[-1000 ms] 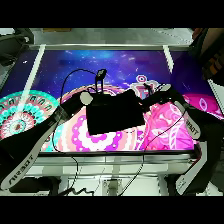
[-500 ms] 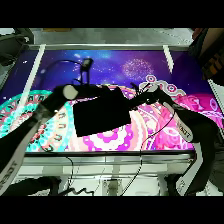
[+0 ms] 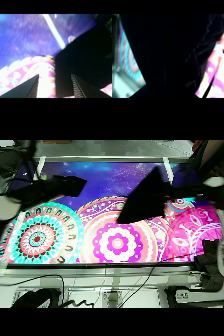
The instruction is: Fold the clothes and pants, and hang the long-sleeved shirts on hangers.
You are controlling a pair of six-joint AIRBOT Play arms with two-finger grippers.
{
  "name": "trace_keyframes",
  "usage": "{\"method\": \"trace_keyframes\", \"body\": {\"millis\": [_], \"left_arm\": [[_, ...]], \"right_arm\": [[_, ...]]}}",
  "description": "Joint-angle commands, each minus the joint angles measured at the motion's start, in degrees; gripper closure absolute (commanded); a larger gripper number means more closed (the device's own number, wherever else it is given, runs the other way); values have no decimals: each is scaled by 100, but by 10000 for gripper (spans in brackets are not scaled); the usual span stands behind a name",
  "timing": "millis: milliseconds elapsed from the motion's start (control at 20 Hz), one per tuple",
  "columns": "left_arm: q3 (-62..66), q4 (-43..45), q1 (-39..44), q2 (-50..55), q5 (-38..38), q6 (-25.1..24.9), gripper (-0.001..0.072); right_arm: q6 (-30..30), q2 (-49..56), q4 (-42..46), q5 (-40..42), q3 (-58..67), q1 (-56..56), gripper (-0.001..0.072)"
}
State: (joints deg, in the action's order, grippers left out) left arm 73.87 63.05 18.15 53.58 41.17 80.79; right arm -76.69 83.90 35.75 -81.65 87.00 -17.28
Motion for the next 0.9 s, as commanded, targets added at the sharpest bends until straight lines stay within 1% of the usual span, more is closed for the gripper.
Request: {"method": "trace_keyframes", "body": {"millis": [0, 150, 200, 250, 300, 400, 450, 500, 600, 700, 800, 850], "left_arm": [[0, 284, -66, -708, 28, 0, 273], [0, 564, -63, -1034, 28, -2, 273], [0, 623, -66, -1088, 28, -2, 273], [0, 654, -63, -1121, 28, -2, 273], [0, 706, -63, -1134, 28, 0, 273], [0, 752, -66, -1132, 31, -2, 273], [0, 776, -63, -1132, 28, -4, 273], [0, 868, -63, -1132, 24, -2, 273], [0, 1228, -66, -1132, -7, 0, 273], [0, 1390, -66, -1132, -42, 0, 273], [0, 1388, -63, -1132, -37, 0, 273], [0, 1388, -63, -1132, -37, 0, 273]], "right_arm": [[-708, -970, 1049, -713, 7, -1558, 697], [-1058, -1462, 2153, -710, 7, -2973, 697], [-1283, -1550, 2413, -726, 7, -3412, 697], [-1687, -1611, 2638, -741, 7, -3877, 698], [-1945, -1659, 2780, -761, 7, -4317, 697], [-2065, -1740, 3117, -815, -7, -5049, 697], [-2221, -1770, 3421, -909, -15, -5324, 697], [-2365, -1788, 3834, -1075, -15, -5532, 697], [-2468, -1818, 4712, -1381, -24, -5764, 698], [-2465, -1853, 5163, -1373, -22, -5803, 697], [-2463, -1836, 5357, -1373, -26, -5803, 694], [-2463, -1838, 5418, -1366, -46, -5803, 581]]}}
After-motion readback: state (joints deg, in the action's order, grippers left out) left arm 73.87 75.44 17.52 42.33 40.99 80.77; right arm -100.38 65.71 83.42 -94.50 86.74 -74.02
